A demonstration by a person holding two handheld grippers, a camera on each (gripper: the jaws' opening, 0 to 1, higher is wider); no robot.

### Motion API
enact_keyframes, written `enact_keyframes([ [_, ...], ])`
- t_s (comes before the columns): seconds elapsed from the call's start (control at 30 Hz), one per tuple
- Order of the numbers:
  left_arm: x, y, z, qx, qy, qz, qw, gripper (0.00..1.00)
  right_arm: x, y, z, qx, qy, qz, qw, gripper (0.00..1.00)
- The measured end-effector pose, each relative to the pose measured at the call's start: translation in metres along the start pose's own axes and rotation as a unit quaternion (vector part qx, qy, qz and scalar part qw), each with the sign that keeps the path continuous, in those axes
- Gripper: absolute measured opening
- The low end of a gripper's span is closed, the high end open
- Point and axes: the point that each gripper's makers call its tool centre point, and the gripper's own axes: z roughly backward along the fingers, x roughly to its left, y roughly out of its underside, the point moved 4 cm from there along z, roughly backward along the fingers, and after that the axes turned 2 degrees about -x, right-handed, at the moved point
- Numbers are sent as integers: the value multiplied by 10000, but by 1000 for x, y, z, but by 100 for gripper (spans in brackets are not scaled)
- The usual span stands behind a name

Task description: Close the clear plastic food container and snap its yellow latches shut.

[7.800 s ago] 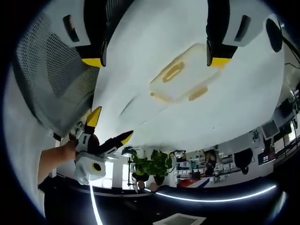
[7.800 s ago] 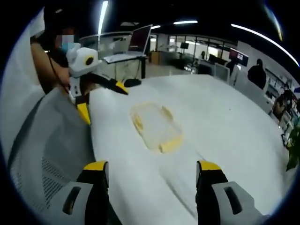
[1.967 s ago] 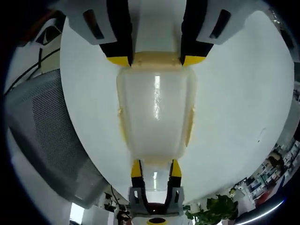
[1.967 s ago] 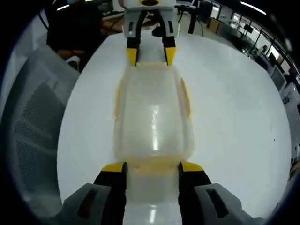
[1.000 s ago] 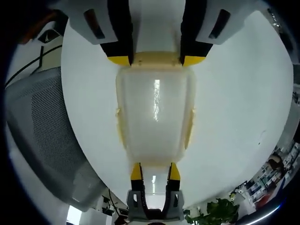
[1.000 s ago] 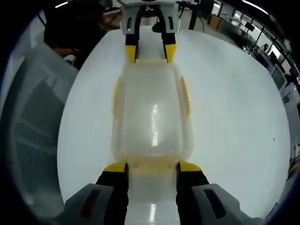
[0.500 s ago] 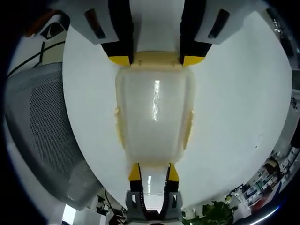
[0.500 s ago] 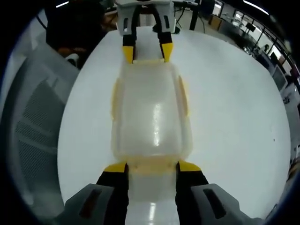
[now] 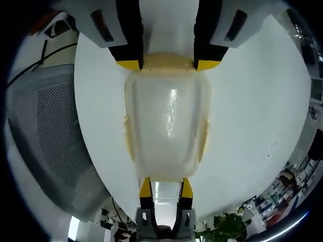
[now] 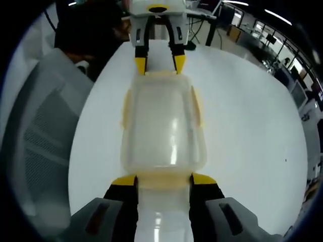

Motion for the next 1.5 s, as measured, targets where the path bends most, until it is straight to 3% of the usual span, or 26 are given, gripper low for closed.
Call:
enact_keyframes([
  [0.2,-3,-12,11,-113,-138,-34,9998,38,1,-1,15,-15,82,156,9998,37],
  [1.07,-16,-49,22,-166,-336,-49,9993,37,11,14,51,-71,219,307,9993,37],
  [1.5,-21,-76,20,-157,-368,-68,9992,38,16,35,68,-146,234,318,9991,37],
])
